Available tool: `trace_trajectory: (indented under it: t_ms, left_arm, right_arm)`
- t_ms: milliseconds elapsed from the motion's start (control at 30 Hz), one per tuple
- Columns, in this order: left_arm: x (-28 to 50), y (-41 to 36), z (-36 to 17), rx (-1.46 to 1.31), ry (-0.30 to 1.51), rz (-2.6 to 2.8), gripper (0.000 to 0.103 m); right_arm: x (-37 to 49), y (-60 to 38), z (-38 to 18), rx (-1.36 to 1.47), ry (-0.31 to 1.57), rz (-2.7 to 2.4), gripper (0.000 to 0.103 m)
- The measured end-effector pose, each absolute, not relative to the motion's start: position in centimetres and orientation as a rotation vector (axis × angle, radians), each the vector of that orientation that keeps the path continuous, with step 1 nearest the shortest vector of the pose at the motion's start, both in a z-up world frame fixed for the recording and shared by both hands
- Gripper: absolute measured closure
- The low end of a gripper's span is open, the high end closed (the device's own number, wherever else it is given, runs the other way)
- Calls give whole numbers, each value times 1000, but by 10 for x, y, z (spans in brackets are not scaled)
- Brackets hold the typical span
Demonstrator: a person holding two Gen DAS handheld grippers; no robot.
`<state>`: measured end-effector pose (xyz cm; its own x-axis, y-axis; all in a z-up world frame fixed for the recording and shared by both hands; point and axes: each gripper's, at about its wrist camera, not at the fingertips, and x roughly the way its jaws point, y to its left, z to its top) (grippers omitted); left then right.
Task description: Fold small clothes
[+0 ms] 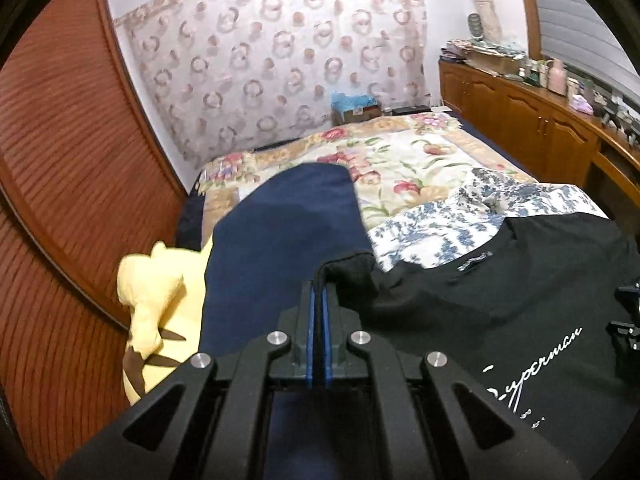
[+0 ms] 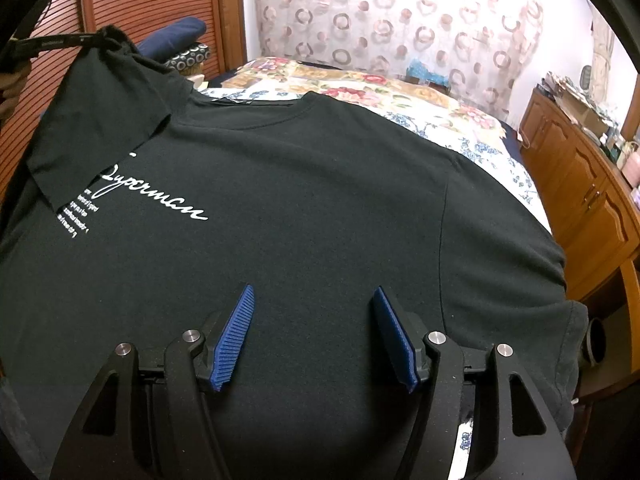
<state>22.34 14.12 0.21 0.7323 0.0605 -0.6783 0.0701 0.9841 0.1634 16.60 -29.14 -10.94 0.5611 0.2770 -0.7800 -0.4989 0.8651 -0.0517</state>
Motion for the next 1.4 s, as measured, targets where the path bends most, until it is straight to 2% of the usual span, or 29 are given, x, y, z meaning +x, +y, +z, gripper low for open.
trace_trajectory:
  t_ms: [167, 300, 400, 467, 533, 700, 967, 1400]
  left_arm:
    - [213, 152, -11, 125, 746, -41, 101]
    - [192, 143, -5, 133, 699, -62, 92]
    - [173, 139, 2, 118, 668, -93, 76]
    - [160, 134, 4, 102, 650, -120, 74]
    - [147, 127, 1, 82, 646, -151, 65]
    - [125, 96, -22, 67, 671, -226, 62]
    - [120, 34, -82, 103, 807, -327, 58]
    - [135, 20, -114, 81, 913, -276, 57]
  right_arm:
    - [166, -291, -110, -280, 862, 464, 38]
    - [166, -291, -110, -280, 862, 464, 38]
    - [166, -291, -109, -280, 862, 464, 38]
    - [166, -292, -110, -280, 862, 464, 38]
    - [166, -291, -110, -280, 862, 464, 38]
    - [166, -291, -109, -279, 862, 464, 37]
    - [166, -292, -109, -279, 862, 464, 37]
    - [166, -292, -110, -278, 861, 464, 37]
